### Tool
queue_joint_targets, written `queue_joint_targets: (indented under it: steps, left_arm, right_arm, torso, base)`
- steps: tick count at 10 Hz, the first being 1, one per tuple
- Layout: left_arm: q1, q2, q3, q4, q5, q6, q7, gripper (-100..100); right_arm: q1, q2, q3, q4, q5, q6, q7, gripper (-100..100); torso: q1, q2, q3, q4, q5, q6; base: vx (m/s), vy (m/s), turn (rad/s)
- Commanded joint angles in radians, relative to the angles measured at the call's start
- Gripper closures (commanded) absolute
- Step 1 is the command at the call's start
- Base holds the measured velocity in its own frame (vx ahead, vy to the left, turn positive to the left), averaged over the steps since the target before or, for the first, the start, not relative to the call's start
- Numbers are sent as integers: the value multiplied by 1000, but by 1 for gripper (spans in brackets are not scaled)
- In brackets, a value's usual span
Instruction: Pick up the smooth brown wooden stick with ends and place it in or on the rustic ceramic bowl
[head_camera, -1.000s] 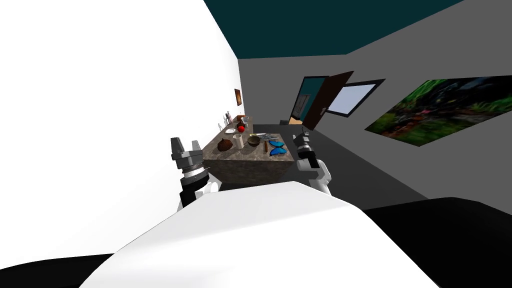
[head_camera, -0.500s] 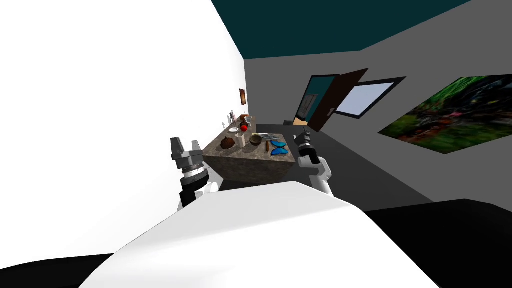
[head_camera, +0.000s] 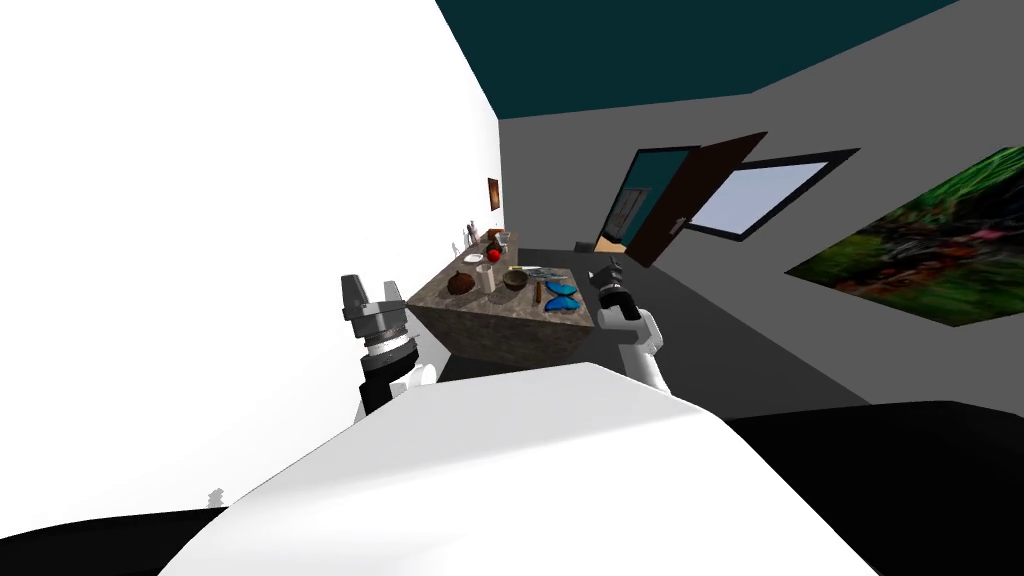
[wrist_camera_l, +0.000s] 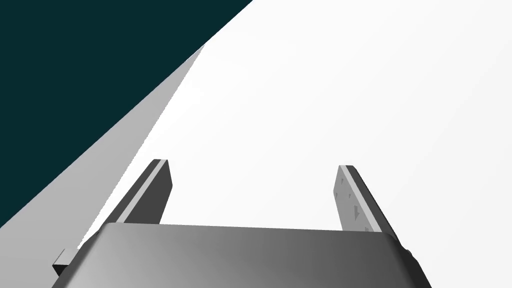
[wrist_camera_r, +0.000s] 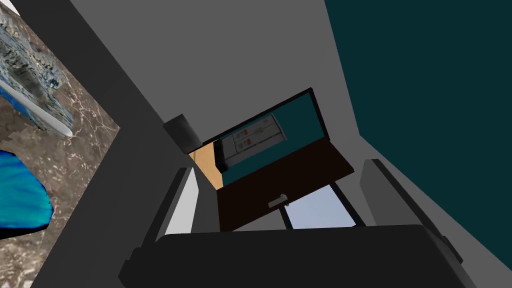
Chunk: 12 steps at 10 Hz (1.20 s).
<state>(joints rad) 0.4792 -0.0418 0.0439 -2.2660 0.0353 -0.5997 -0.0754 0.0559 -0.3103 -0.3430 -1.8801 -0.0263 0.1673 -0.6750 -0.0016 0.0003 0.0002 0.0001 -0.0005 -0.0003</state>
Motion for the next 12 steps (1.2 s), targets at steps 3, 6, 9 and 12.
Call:
queue_joint_targets:
  steps: [3,6,9,12]
  left_arm:
    - [0,0,0,0,0,0,0,0]
    - [0,0,0,0,0,0,0,0]
    - [0,0,0,0,0,0,0,0]
    - [0,0,0,0,0,0,0,0]
  right_arm:
    - [-56,-27,-29,59,-22,99,-99,-100]
    - [-90,-43,-48,96,-37,178,-176,-100]
    - [-123,-60,-65,133,-53,252,-253,-100]
    - [-155,-77,-80,171,-70,331,-330,-100]
  torso:
    - [0,-1,0,0,0,1]
    - [0,-1,0,0,0,1]
    - [0,-1,-1,0,0,1]
    - [0,-1,-1,0,0,2]
  base:
    - [-21,-27,117]
    - [-17,-21,114]
    - [-14,-20,146]
    - [-14,-19,115]
